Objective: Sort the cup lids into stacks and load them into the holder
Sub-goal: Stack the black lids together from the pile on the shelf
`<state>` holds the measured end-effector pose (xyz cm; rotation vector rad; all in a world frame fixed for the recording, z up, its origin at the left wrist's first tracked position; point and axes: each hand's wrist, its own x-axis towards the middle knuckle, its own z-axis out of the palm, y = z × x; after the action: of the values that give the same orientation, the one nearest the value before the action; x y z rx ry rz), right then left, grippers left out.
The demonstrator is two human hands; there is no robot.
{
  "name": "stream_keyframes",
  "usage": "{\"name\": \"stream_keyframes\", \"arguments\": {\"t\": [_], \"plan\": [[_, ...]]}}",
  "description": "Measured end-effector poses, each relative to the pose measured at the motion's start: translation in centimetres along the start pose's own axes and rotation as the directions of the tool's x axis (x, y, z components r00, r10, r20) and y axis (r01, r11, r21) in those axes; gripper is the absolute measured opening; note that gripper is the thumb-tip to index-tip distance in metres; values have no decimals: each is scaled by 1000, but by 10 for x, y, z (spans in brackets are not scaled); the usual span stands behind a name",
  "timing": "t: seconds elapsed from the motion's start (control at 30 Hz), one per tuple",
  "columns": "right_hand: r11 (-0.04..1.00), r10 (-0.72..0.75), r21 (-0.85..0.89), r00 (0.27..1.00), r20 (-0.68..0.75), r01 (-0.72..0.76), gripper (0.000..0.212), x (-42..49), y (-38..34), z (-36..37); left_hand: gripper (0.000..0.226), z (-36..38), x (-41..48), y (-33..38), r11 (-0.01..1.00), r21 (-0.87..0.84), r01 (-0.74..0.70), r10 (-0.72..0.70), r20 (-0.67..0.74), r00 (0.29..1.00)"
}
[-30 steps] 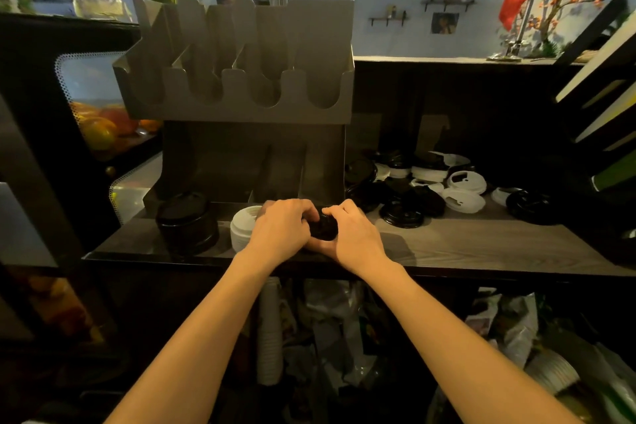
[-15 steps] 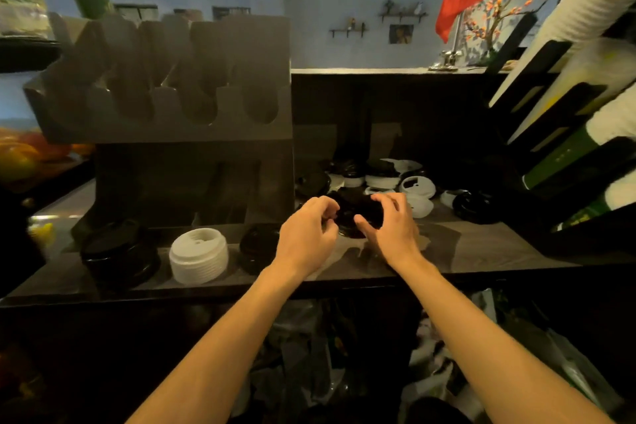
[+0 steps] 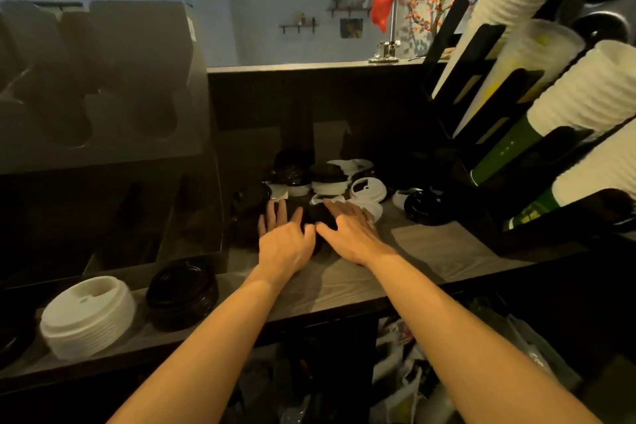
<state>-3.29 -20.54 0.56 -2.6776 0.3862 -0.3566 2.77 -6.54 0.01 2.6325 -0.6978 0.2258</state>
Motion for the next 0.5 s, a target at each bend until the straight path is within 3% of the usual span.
{"name": "stream_keyframes", "arguments": {"t": [0.27, 0.43, 0.5], "plan": [[997, -79, -11, 992, -97, 78, 84, -5, 0, -5, 10, -14, -9, -4, 971, -238, 32, -90, -239, 967], [997, -46, 63, 992, -117, 54, 91, -7, 2, -8, 33, -25, -12, 0, 865, -492, 96, -237, -233, 943], [991, -24, 125, 993, -113, 38, 94, -7, 2, -8, 40, -26, -6, 0, 876, -467, 119, -239, -205, 949]]}}
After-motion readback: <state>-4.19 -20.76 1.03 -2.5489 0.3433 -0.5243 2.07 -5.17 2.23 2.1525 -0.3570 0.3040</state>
